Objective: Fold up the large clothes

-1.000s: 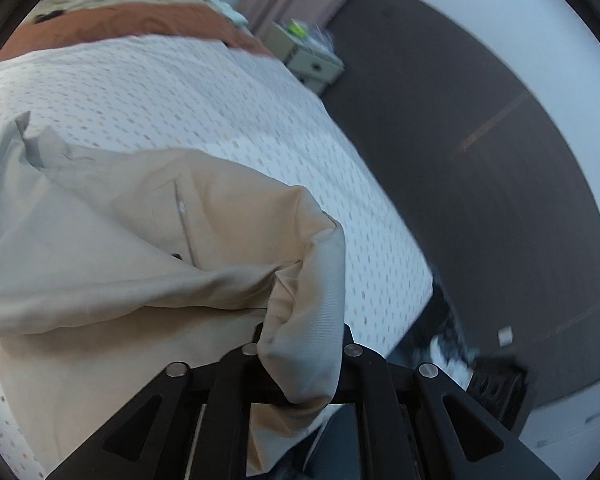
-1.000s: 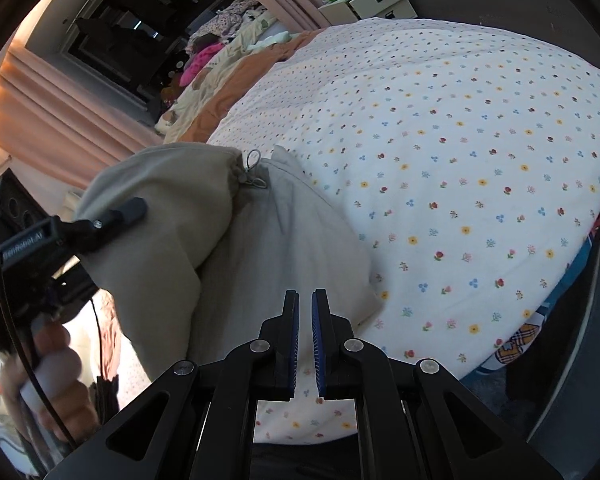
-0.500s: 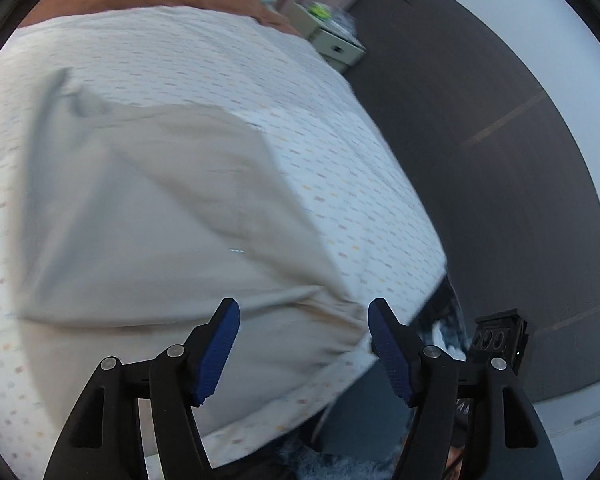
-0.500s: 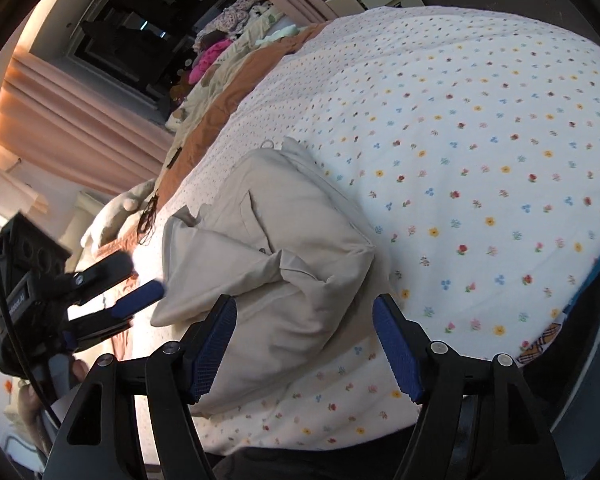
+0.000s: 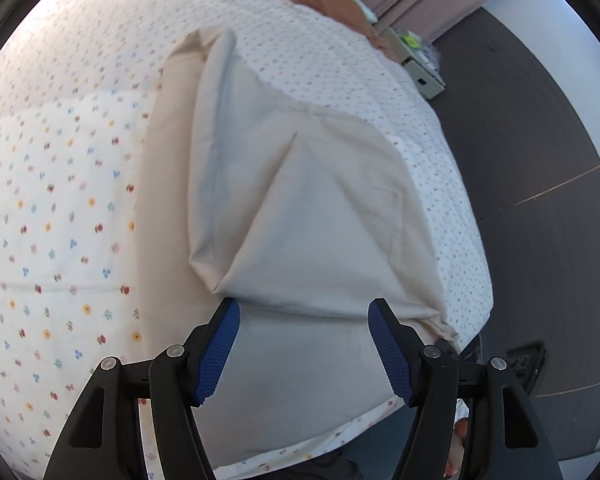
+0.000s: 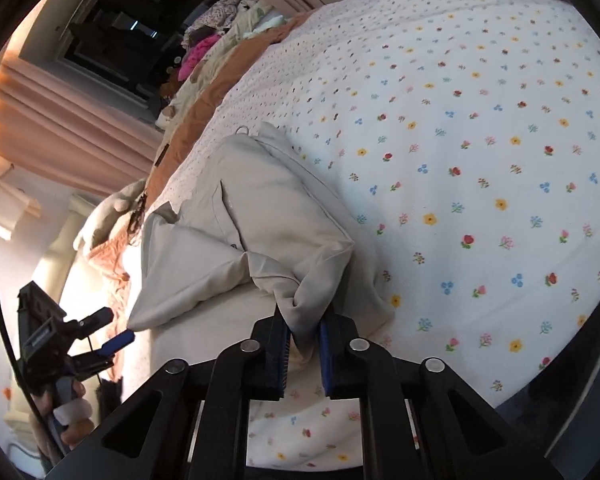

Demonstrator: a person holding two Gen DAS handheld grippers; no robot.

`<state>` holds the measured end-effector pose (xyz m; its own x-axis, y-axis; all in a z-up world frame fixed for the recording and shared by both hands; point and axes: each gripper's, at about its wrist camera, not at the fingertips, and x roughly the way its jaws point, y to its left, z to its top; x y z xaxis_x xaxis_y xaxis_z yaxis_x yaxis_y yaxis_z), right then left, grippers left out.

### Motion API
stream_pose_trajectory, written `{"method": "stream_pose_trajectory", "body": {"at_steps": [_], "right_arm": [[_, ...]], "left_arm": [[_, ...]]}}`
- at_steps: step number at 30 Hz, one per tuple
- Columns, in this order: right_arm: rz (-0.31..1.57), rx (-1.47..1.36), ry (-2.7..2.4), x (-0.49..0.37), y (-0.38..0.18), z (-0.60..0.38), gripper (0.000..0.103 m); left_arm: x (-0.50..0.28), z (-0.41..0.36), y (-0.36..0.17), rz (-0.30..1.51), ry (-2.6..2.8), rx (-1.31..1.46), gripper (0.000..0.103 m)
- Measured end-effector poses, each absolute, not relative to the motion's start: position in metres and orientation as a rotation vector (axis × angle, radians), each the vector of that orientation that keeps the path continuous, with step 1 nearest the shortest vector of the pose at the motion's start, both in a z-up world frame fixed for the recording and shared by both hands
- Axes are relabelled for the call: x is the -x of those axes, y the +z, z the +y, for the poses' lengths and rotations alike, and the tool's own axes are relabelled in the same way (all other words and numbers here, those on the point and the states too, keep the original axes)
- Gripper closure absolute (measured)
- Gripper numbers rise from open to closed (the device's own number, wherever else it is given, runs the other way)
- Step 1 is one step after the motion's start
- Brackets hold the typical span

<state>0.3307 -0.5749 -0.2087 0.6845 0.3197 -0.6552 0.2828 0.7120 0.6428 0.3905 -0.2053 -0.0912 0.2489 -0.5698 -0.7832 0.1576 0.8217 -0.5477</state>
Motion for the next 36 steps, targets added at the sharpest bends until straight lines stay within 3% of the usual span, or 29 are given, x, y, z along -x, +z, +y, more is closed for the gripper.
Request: {"method": "stream_pose_trajectory", "body": {"at_steps": [8,9,11,13,17,21,32,33,35,36], "right_arm": [[0.842,-0.812,0.02,-0.317,-0.214,-0.575,0.093],[0.843,-0.81,0.029,-0.317,-0.214,-0.575,0.093],[0.849,-0.803,0.042,-0.317,-0.212,-0.576,0.093],[0.857,-0.799,0.055,-0.316,-0.209,-0.575,0.091],[0.876,-0.783,0.022,-0.316,-0.205,-0.578,0.079],[0.858,-0.759,-0.011,-0.315,-0.197,-0.587,0.061],[0.813,-0.754,-0.054,-0.314,-0.182,-0.61,0.06],[0.814,-0.751,-0.056,-0.315,-0.182,-0.611,0.06],[0.816,-0.744,-0.056,-0.317,-0.182,-0.612,0.06],[0.817,-0.739,-0.055,-0.319,-0.182,-0.611,0.06]], "left_arm": [[-0.407,-0.211,-0.116,1.227,-0.492,0.463,0.036],[-0.411,-0.212,-0.115,1.217,-0.492,0.469,0.04],[-0.419,-0.219,-0.113,1.222,-0.489,0.459,0.081],[-0.427,-0.227,-0.104,1.204,-0.495,0.454,0.092],[-0.438,-0.243,-0.08,1.12,-0.549,0.424,0.097],[-0.45,-0.261,-0.06,1.078,-0.592,0.414,0.097],[-0.492,-0.33,-0.03,1.052,-0.713,0.319,0.095],[-0.494,-0.336,-0.028,1.049,-0.73,0.311,0.091],[-0.494,-0.34,-0.026,1.035,-0.796,0.34,0.059],[-0.494,-0.338,-0.026,1.022,-0.829,0.371,0.049]]}}
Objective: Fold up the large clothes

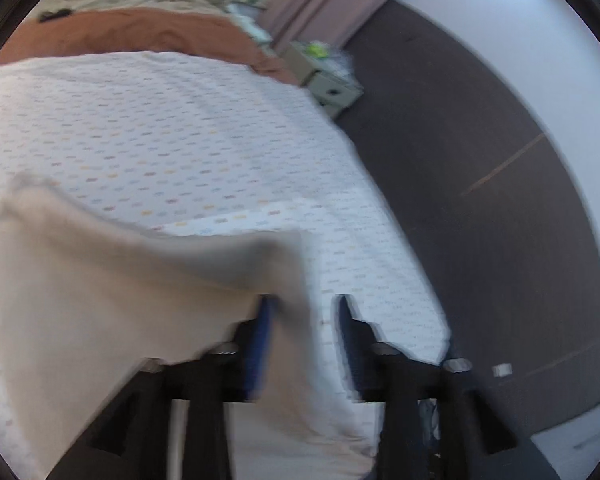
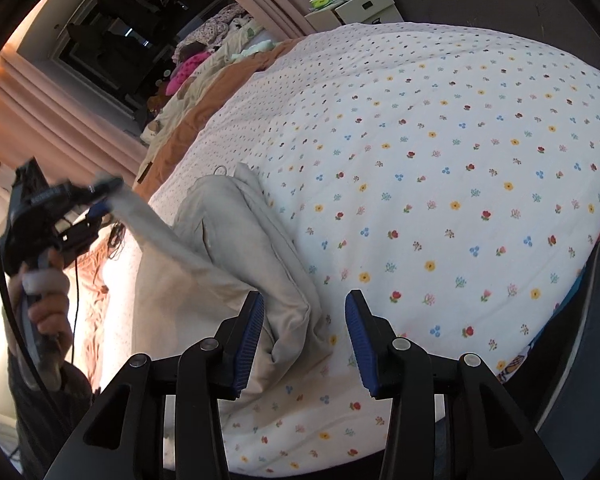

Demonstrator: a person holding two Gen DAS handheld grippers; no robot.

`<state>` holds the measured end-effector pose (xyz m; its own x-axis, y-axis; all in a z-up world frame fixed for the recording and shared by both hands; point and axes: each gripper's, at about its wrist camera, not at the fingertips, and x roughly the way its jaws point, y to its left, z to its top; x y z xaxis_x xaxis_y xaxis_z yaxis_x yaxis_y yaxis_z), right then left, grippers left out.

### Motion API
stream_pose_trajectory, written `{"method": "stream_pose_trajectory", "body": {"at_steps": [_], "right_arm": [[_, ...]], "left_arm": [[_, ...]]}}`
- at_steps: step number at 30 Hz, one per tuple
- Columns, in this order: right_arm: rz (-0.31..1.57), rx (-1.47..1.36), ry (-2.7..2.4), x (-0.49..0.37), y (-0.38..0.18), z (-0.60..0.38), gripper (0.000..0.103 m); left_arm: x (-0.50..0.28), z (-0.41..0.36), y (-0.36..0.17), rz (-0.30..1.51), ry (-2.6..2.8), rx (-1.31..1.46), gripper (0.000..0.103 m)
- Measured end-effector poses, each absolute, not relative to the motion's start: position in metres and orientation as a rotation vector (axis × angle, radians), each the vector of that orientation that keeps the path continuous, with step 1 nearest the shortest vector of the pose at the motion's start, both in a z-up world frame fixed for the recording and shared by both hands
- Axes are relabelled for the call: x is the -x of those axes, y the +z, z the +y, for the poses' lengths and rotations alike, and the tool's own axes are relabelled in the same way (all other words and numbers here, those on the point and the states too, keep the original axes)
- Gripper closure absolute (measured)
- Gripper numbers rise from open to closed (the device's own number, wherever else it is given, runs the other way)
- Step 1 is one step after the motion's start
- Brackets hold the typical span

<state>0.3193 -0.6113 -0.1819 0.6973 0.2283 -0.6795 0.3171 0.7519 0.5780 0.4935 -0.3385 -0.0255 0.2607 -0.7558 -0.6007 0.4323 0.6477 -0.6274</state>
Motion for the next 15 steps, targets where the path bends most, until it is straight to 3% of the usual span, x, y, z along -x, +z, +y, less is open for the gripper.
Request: {"method": "stream_pose_trajectory", "body": {"at_steps": [1,2,15], "right_arm": [[0.818,-0.736,-0.053,-0.321,-0.182,-0.611,0.06],[0.818,-0.732,-0.05,-0.324,-0.181,-0.61,0.06],[0.856,-0.623,0.037,-0.374,-0.169,-0.584,0.06]], "left_arm": [[-0.492,-0.335,-0.025,1.003,-0.837,0.392,0.033],[-0.49,-0.33,-0.024,0.981,-0.824,0.398,0.029],[-0.476,-0.23,-0.053,1.012,-0.599,0.363,0.029]]}}
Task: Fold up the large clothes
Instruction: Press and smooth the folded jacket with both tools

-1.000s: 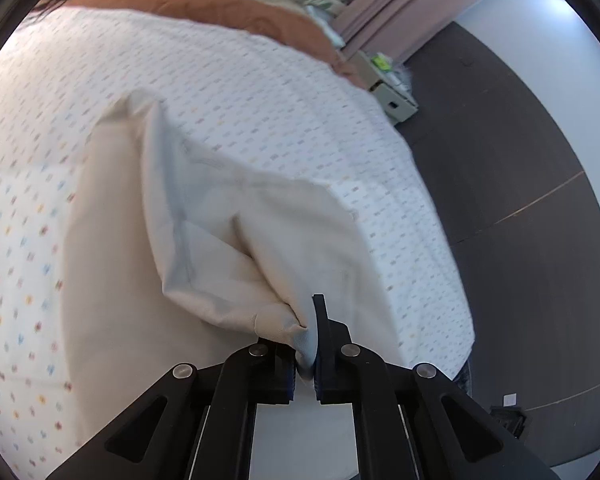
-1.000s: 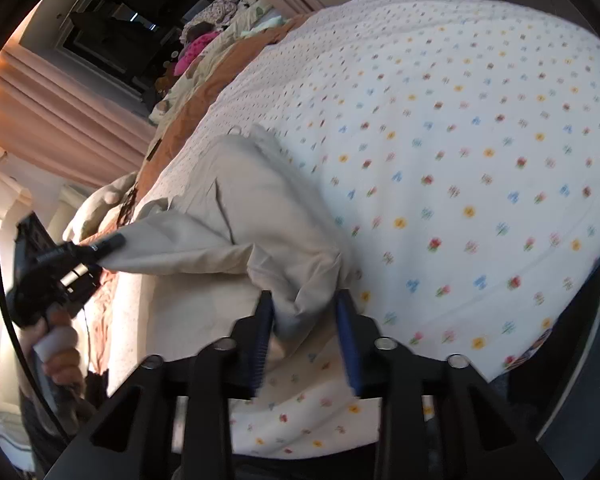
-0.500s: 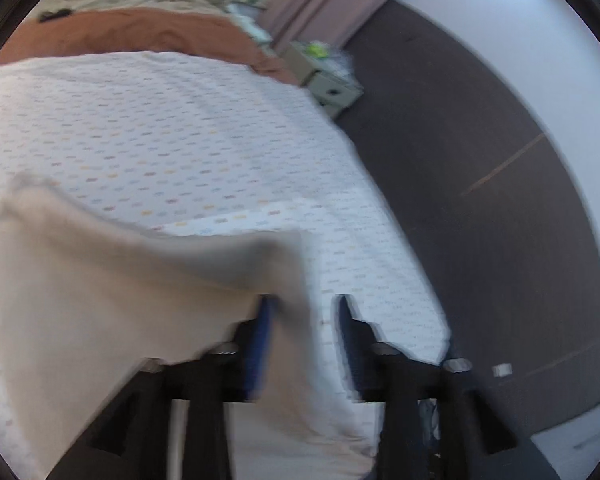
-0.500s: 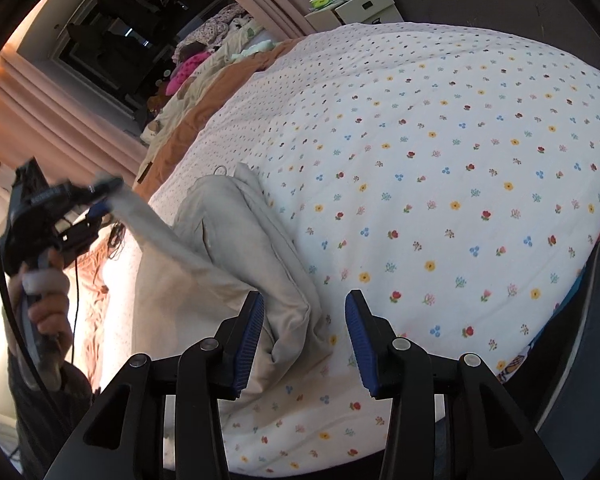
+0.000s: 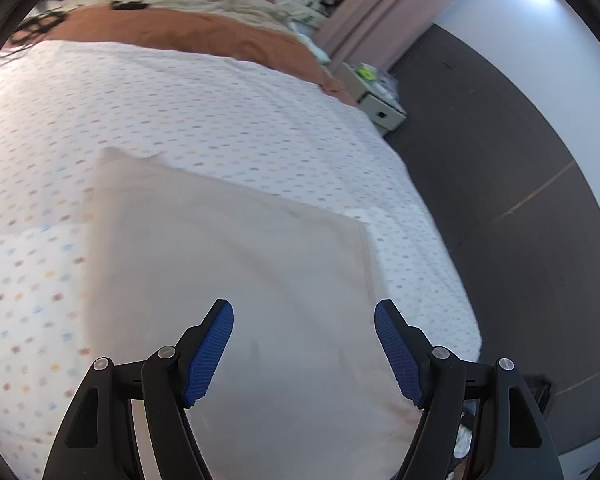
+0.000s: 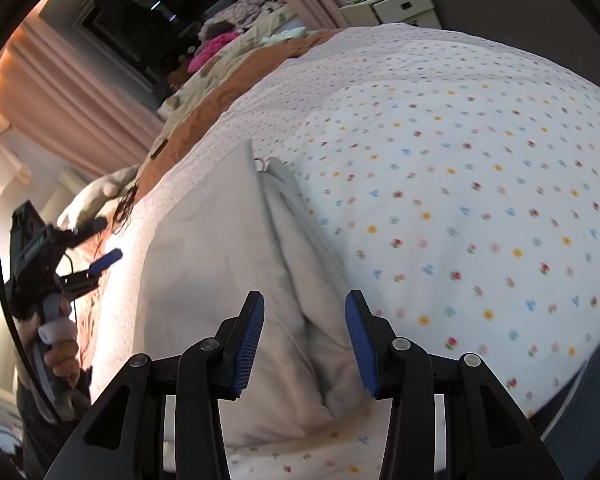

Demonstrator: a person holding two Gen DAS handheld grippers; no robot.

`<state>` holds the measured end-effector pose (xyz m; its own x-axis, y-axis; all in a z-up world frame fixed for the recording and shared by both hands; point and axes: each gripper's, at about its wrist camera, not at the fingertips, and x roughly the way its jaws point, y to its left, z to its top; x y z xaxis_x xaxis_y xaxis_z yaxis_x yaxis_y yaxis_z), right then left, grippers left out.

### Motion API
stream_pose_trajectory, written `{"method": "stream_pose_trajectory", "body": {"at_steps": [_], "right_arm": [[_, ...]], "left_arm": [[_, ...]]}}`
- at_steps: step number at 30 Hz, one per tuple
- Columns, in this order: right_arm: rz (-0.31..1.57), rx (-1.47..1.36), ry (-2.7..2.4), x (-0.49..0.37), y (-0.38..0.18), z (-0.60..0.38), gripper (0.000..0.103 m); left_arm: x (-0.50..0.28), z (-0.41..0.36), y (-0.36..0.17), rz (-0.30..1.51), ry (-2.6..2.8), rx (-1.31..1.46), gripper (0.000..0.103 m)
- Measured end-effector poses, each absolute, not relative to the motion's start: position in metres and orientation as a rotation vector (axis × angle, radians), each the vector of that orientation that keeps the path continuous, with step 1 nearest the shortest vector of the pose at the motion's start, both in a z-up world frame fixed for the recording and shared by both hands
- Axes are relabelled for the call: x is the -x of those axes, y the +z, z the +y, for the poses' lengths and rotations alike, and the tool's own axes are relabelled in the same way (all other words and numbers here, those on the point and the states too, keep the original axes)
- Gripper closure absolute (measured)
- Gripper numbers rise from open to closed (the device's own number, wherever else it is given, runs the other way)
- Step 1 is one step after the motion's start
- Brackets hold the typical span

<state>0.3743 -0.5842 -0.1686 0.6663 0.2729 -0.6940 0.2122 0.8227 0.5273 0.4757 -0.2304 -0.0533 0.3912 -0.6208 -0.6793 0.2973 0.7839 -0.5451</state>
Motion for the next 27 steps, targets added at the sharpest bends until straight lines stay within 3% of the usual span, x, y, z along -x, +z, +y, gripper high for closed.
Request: {"method": "stream_pose_trajectory", "body": {"at_steps": [17,22,25,27], "right_arm": [[0.974,-0.406,0.123,-0.469,-0.148,-0.556,0.06],[1.018,-0.367,0.125,-0.502,-0.15,-0.554,0.06],[1.044,-0.341,0.12,-0.521,-0.155,-0.553,0.06],[1.057,-0.33,0.119,-0.532,-0.158,-0.552,0.06]], "left_arm": [[-0.458,-0.123,-0.11,1.111,-0.376,0.426,0.03],[-0.457,-0.123,-0.128,1.143,-0.365,0.428,0.04],[-0.462,-0.126,-0.14,1.172,-0.362,0.428,0.053],[-0.464,-0.126,-0.145,1.176,-0.362,0.444,0.055]]}}
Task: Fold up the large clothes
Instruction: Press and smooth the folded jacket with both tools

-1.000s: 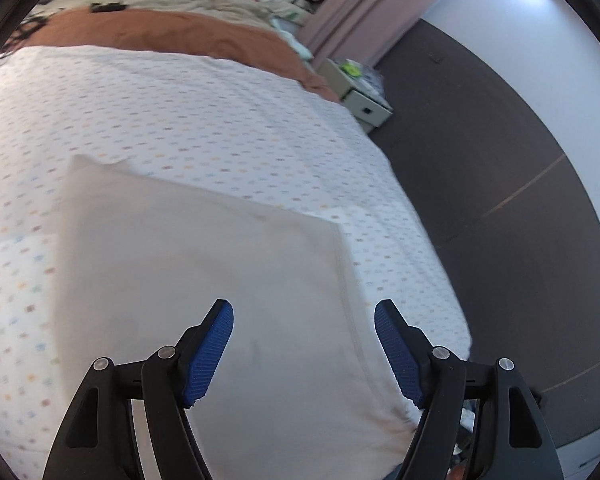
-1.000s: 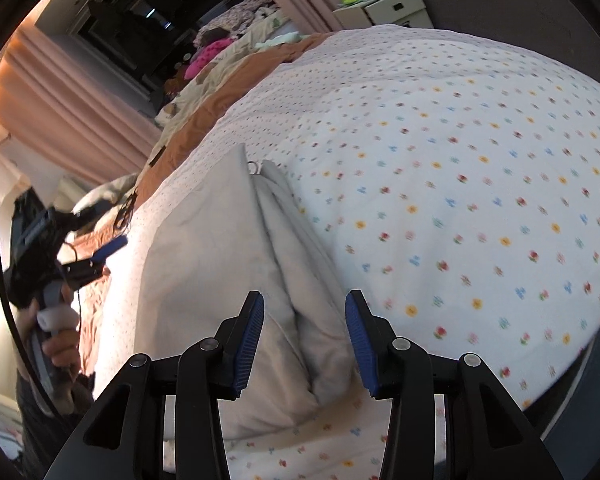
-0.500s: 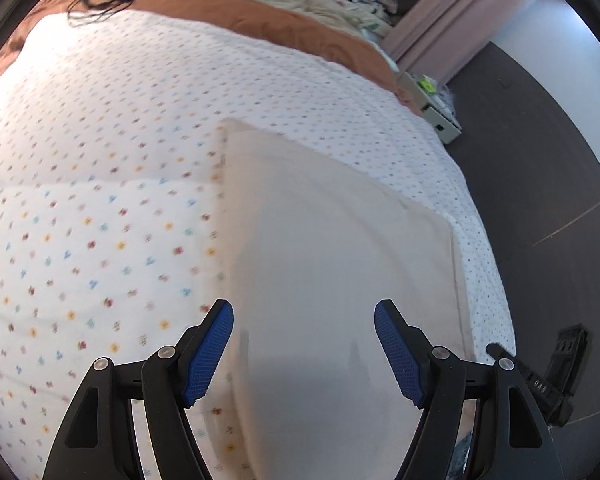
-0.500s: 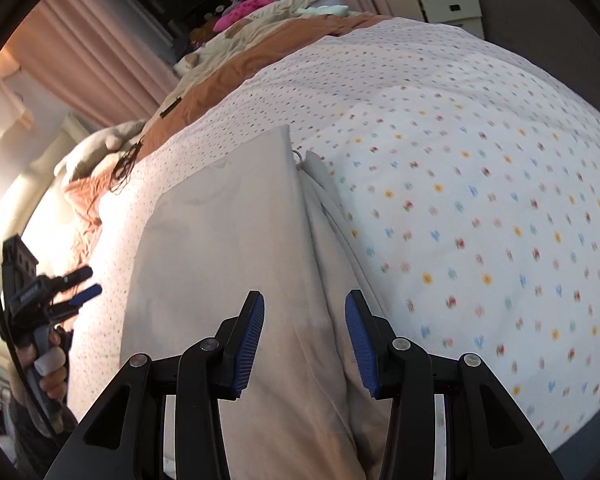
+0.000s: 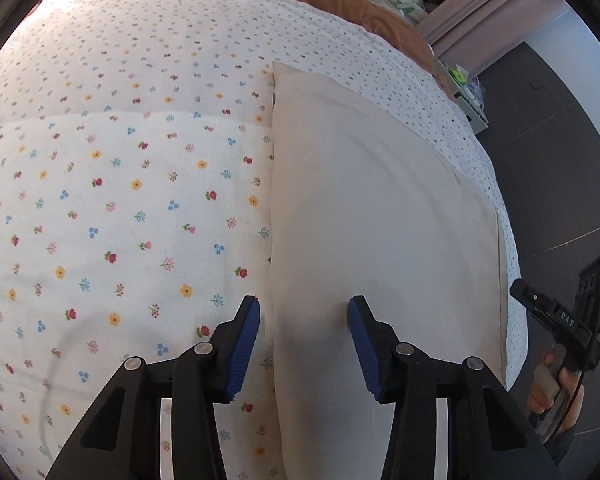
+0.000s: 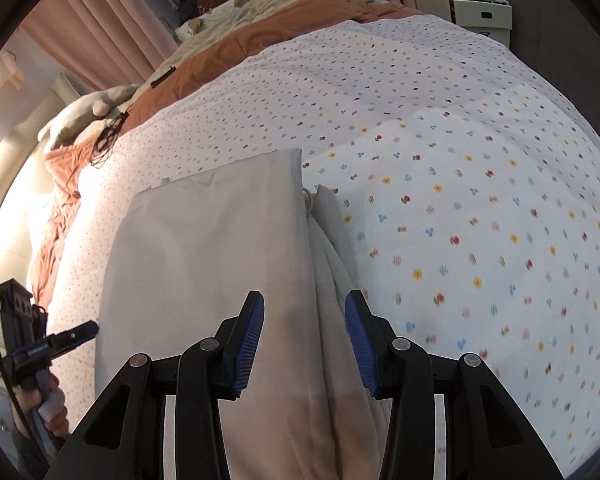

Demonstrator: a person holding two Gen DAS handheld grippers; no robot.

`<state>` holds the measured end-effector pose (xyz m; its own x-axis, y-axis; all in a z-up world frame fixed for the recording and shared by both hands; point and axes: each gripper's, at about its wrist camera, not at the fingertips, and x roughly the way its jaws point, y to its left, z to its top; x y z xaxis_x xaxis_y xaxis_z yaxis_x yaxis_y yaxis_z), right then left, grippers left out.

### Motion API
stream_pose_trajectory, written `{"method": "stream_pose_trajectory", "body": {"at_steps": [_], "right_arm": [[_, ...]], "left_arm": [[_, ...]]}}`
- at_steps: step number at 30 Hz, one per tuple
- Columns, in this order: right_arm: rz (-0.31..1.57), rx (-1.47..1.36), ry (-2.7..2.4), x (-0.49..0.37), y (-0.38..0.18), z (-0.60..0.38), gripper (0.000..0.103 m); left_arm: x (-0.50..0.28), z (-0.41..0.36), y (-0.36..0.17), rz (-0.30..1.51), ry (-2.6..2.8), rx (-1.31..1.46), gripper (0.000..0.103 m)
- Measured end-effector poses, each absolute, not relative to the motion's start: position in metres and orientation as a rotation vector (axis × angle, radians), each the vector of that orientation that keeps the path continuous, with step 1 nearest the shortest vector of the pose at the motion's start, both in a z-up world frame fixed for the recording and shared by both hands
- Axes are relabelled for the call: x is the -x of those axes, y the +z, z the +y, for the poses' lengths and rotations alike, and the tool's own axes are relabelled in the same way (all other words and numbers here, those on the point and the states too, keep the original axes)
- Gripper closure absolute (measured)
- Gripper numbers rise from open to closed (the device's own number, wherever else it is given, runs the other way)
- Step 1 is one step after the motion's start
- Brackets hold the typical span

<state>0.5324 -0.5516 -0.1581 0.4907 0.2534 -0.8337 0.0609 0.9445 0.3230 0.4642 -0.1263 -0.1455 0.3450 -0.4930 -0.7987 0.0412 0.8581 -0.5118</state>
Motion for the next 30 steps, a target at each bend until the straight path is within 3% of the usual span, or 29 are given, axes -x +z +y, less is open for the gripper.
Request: {"method": "stream_pose_trajectory", "body": {"at_steps": [4,11,13,16,23,30], "right_arm": [[1.084,-0.299,0.113,-0.559,-0.165,-0.548,0.06],[1.081,-0.29,0.141,-0.594,-0.168,-0.541,0.062],[1.074,-0.294,0.17,-0.602,-0.17,-0.537,0.088],[1.046,-0.25,0.156,-0.603,-0.166,-0.531,0.098],[1.013,-0.262,0.117,-0.599,-0.161,-0.549,0.1],[1.071,-0.303,0.093,-0.608,-0.191,-0.559,0.1]], "left_arm": [[-0.469,-0.127,-0.15,1.163,-0.374,0.466,0.062],[-0.485,-0.128,-0.151,1.148,-0.37,0.475,0.063],[-0.491,-0.131,-0.151,1.145,-0.365,0.475,0.064],[-0.491,-0.133,-0.15,1.151,-0.353,0.475,0.067],[-0.49,-0.144,-0.14,1.144,-0.386,0.472,0.068],[-0.5,-0.147,-0.148,1.153,-0.375,0.495,0.067]]}}
